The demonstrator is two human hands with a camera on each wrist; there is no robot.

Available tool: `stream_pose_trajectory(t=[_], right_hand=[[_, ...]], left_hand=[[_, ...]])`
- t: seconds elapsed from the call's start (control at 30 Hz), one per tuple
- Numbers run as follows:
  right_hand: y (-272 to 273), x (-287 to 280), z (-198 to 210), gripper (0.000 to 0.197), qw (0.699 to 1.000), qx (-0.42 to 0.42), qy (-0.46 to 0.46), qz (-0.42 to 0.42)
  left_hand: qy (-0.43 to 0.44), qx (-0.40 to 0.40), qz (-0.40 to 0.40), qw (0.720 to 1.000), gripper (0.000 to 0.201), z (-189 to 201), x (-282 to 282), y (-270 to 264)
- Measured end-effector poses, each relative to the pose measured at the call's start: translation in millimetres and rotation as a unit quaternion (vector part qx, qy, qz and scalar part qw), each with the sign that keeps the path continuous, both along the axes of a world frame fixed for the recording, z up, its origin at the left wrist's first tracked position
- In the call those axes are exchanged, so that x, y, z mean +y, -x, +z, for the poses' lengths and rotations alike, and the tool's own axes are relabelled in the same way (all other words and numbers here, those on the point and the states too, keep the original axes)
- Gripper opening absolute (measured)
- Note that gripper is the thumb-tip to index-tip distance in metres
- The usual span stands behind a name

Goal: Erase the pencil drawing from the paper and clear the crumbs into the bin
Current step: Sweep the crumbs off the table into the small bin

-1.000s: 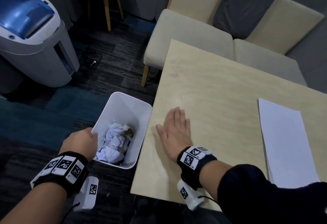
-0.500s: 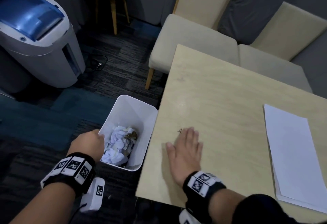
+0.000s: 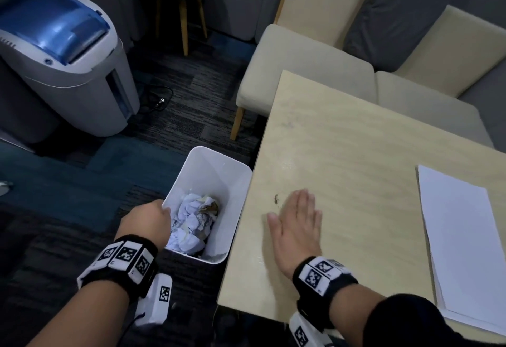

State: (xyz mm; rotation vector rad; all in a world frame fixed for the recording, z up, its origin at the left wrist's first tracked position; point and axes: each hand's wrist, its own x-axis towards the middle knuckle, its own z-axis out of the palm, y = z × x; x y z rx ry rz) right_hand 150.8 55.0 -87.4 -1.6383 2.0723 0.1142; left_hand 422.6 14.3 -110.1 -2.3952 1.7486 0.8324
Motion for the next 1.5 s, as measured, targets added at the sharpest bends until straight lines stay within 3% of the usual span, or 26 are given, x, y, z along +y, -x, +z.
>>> stream_pose_trajectory(t=[0.13, 0.2, 0.3, 0.37, 0.43, 0.63, 0.77, 0.87, 0.97, 1.1, 1.2, 1.3, 1.37, 1.5], right_hand=[[-37.4, -25.5, 9.4, 0.072, 0.991, -0.086, 0.031, 0.100], [-32.2, -29.4, 21.1, 0.070, 0.985, -0.133, 0.049, 0.097], [2.8, -18.2, 29.2, 0.070, 0.990, -0.127, 0.053, -0.013], [22.0, -8.4, 28.9, 0.072, 0.991, -0.095, 0.005, -0.096], [21.0, -2.7, 24.4, 0.073, 0.990, -0.059, -0.036, -0.121], [-38.7, -19.6, 12.5, 0.072, 0.996, -0.082, -0.014, 0.020], [-17.1, -24.5, 28.1, 0.069, 0.983, -0.174, 0.032, 0.041], [22.1, -9.0, 34.1, 0.070, 0.990, -0.126, 0.067, -0.019], [30.2, 6.2, 25.3, 0.074, 0.992, -0.072, -0.025, -0.099], [-13.9, 1.9, 6.8, 0.074, 0.998, -0.016, -0.018, -0.052], [-47.1, -13.6, 3.7, 0.074, 0.999, -0.043, 0.011, 0.006], [-57.8, -23.6, 13.7, 0.072, 0.989, -0.132, 0.030, 0.053], [-46.2, -21.9, 22.5, 0.072, 0.984, -0.163, 0.064, 0.033], [-4.0, -6.4, 19.2, 0.072, 0.994, -0.081, 0.032, -0.071]], left_hand=[[0.006, 0.003, 0.000, 1.000, 0.028, 0.8, -1.8, 4.9], [0.010, 0.000, -0.002, 1.000, 0.027, 1.9, -2.2, 5.7], [0.005, 0.005, 0.007, 1.000, 0.027, -0.2, -3.0, 5.2], [-0.001, 0.010, 0.014, 1.000, 0.028, -2.6, -3.1, 5.0], [-0.003, 0.007, 0.011, 1.000, 0.029, -5.7, -3.9, 5.5], [0.001, 0.001, -0.002, 1.000, 0.030, -8.6, -4.0, 11.0], [0.001, 0.008, 0.005, 1.000, 0.031, -10.6, -2.9, 7.8], [-0.002, 0.007, 0.001, 1.000, 0.029, -11.7, -2.0, 4.7], [0.001, 0.008, 0.003, 1.000, 0.027, -12.5, -0.5, 4.3], [0.000, 0.014, 0.010, 1.000, 0.029, -12.4, -1.2, 5.2], [-0.004, 0.010, -0.001, 1.000, 0.027, -10.9, -2.4, 7.6], [-0.003, 0.008, -0.010, 1.000, 0.027, -7.7, -2.4, 9.5], [-0.007, 0.007, -0.009, 1.000, 0.028, -6.9, -2.9, 8.8], [-0.002, 0.011, -0.001, 1.000, 0.028, -9.2, -4.2, 4.7]])
